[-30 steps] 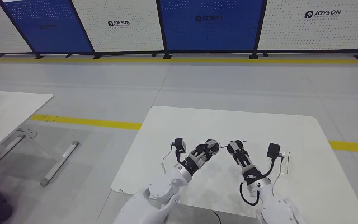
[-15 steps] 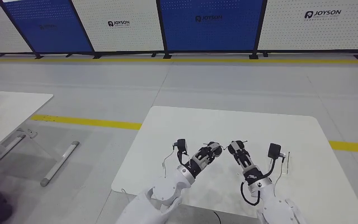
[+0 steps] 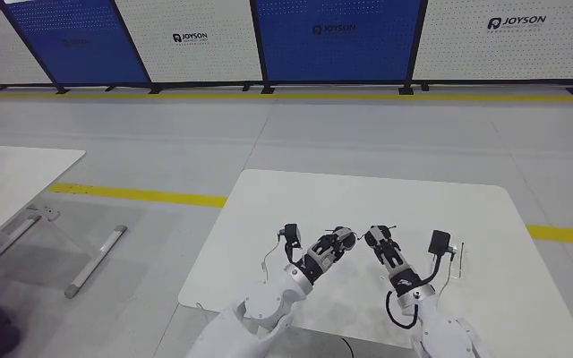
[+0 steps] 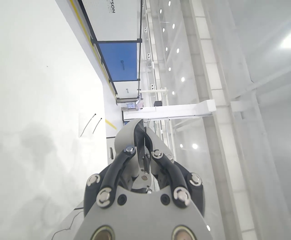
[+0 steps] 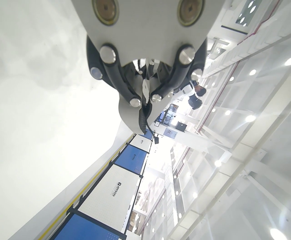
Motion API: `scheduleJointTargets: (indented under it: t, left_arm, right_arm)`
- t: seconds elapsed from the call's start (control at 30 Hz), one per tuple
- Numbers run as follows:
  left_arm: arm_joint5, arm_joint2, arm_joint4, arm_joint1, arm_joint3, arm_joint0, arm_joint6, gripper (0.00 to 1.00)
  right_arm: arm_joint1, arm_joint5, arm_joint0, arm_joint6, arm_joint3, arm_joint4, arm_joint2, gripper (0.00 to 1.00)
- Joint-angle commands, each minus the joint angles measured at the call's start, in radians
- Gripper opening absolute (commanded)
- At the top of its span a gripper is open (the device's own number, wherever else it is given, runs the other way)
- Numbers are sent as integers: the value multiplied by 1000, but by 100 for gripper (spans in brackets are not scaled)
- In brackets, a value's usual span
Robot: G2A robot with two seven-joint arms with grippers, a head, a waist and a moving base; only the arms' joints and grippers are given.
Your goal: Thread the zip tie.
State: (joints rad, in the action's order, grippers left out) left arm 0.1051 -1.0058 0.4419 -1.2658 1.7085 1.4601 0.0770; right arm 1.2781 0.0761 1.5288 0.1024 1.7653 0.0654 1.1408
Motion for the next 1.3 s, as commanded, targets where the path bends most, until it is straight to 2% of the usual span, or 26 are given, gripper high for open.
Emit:
scheduleJointTargets:
  t: [0.0, 0.17, 0.4, 0.77, 1.27]
  left_arm:
    - [5, -3, 28, -1, 0, 0, 13, 0]
    - [11, -9, 61, -2, 7, 4, 31, 0]
    - [9, -13, 34, -2, 7, 9, 19, 0]
    - [-33, 2, -28, -4, 0, 2, 5, 0]
    - [-38, 8, -27, -6, 1, -2, 2, 0]
  right_arm:
    - [1, 3, -2, 4, -6, -3, 1, 0]
    - [3, 6, -5, 11, -14, 1, -8, 0]
    - [5, 7, -2, 4, -10, 15, 0, 0]
    - [1, -20, 21, -51, 30, 151, 22, 0]
    - [2, -57, 14, 8, 29, 166, 22, 0]
